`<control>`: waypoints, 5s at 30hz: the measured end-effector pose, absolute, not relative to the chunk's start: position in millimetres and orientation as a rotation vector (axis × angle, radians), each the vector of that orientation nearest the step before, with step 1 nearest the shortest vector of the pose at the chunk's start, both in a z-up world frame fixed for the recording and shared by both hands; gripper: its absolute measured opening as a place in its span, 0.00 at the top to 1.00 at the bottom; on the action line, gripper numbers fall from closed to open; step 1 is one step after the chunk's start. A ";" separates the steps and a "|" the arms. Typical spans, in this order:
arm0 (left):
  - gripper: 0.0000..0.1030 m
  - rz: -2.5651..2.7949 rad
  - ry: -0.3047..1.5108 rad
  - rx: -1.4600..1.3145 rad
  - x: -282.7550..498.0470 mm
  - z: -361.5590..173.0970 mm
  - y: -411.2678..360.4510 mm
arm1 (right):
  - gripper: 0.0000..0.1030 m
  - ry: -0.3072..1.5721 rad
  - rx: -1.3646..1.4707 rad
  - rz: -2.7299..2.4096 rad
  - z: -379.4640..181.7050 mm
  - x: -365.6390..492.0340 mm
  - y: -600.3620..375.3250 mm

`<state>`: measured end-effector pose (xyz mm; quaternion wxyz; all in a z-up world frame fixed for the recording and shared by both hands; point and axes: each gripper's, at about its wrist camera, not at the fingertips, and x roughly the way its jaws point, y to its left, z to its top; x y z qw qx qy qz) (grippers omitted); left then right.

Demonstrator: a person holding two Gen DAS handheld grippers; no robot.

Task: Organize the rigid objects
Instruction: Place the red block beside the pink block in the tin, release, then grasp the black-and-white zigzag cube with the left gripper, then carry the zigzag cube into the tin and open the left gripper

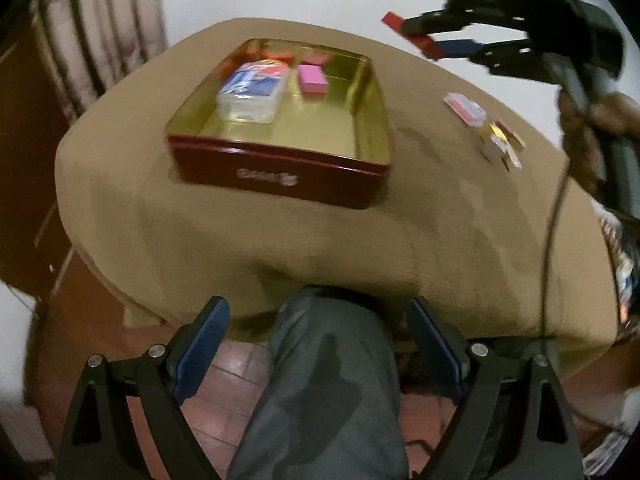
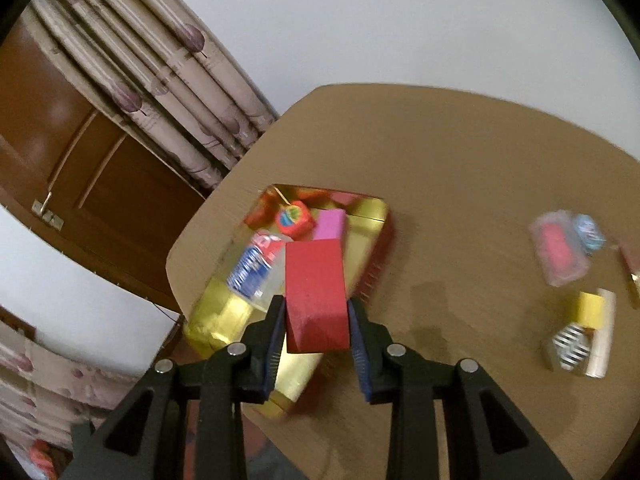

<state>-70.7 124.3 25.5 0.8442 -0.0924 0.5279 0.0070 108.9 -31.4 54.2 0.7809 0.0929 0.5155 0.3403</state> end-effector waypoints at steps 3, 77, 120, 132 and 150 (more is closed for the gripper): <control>0.15 0.039 1.099 -0.219 -74.5 26.8 138.6 | 0.70 1.153 0.201 0.705 42.7 121.2 1.9; 0.15 -0.185 1.139 -0.006 56.8 31.7 -39.8 | 0.48 0.850 0.309 -0.151 -71.4 21.2 -349.7; 0.73 -0.099 1.269 -0.143 188.3 -19.4 -81.1 | 0.48 0.786 0.404 -0.014 -64.4 5.6 -363.8; 0.72 -0.008 1.176 -0.068 141.1 78.3 56.2 | 0.48 0.818 0.396 -0.016 -69.6 14.9 -362.0; 0.72 0.051 1.268 0.075 173.5 -10.1 126.6 | 0.48 0.842 0.376 -0.035 -75.6 24.6 -356.0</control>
